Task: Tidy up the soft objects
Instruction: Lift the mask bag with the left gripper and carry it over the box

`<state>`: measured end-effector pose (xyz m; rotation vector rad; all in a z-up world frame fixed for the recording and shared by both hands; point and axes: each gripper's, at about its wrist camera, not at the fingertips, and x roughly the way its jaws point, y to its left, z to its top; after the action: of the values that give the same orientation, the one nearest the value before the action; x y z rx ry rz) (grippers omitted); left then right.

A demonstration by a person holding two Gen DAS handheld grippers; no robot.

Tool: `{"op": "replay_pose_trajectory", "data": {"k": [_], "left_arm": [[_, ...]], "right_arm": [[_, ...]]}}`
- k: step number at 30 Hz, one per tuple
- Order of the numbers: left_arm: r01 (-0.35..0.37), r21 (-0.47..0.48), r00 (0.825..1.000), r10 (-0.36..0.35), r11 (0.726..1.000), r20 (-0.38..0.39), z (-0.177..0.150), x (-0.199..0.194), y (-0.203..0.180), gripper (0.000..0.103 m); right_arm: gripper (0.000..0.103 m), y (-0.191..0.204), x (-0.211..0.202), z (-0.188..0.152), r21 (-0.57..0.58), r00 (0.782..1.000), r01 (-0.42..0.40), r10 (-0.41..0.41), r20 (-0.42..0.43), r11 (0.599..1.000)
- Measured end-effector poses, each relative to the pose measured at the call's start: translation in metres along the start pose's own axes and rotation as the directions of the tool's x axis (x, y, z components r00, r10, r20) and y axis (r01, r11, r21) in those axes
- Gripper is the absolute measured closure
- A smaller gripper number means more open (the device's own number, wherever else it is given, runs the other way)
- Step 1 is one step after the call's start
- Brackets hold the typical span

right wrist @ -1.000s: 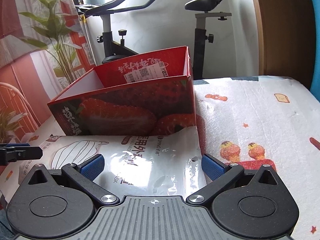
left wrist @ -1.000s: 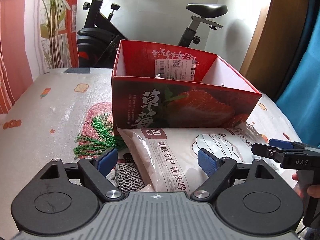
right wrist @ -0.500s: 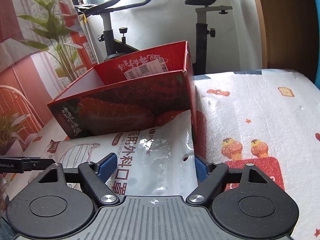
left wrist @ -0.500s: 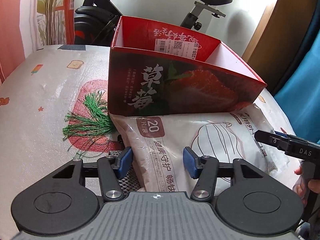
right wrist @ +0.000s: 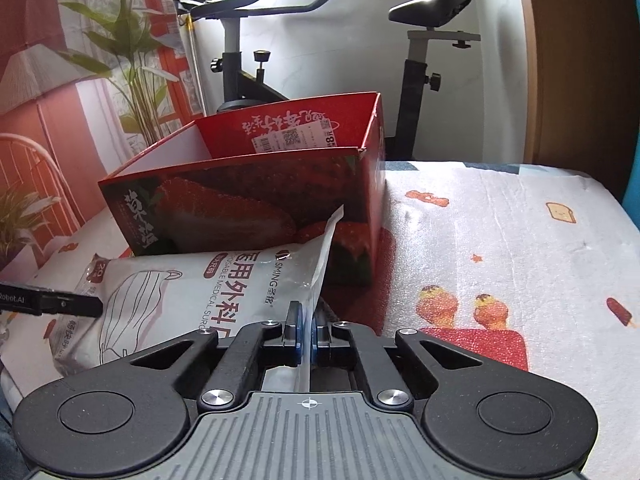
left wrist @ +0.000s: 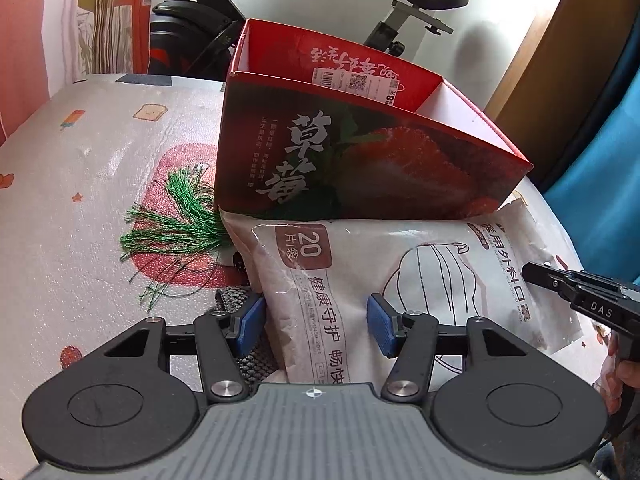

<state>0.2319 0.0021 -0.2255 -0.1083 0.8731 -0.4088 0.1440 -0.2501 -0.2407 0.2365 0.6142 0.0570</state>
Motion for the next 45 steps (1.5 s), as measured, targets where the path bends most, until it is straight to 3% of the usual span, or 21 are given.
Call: {"op": "replay_pose_trajectory", "data": {"k": [4, 11, 18, 24, 33, 40, 45], "left_arm": [[0.024, -0.016, 1.0, -0.024, 1.0, -0.011, -0.001, 0.0, 0.001, 0.042], [0.05, 0.005, 0.999, -0.05, 0.999, -0.003, -0.003, -0.006, 0.0, 0.047], [0.078, -0.013, 0.997, -0.078, 0.997, 0.022, -0.003, -0.026, 0.009, 0.048], [0.082, -0.003, 0.991, -0.081, 0.997, 0.105, 0.009, -0.055, 0.014, 0.048], [0.033, 0.117, 0.97, -0.06, 0.993, 0.235, 0.055, -0.082, 0.004, 0.047], [-0.001, 0.211, 0.954, -0.063, 0.977, 0.294, 0.1, -0.071, -0.018, 0.047], [-0.006, 0.185, 0.953, -0.051, 0.983, 0.298, 0.137, -0.045, -0.022, 0.047]], "right_arm": [[0.099, 0.015, 0.002, -0.003, -0.113, 0.999, 0.041, -0.043, -0.014, 0.993], [0.098, 0.023, 0.001, -0.004, -0.148, 0.999, 0.042, -0.046, -0.023, 0.988], [0.098, 0.036, -0.026, 0.01, -0.201, 0.999, 0.018, -0.009, 0.043, 0.98], [0.098, 0.058, -0.05, 0.031, -0.274, 0.992, 0.014, 0.021, 0.125, 0.962], [0.097, 0.061, -0.06, 0.089, -0.325, 0.98, -0.041, 0.101, 0.169, 0.945], [0.096, 0.053, -0.046, 0.138, -0.41, 0.98, 0.031, 0.052, 0.19, 0.911], [0.095, 0.046, -0.023, 0.166, -0.445, 0.977, 0.094, 0.003, 0.212, 0.89]]}}
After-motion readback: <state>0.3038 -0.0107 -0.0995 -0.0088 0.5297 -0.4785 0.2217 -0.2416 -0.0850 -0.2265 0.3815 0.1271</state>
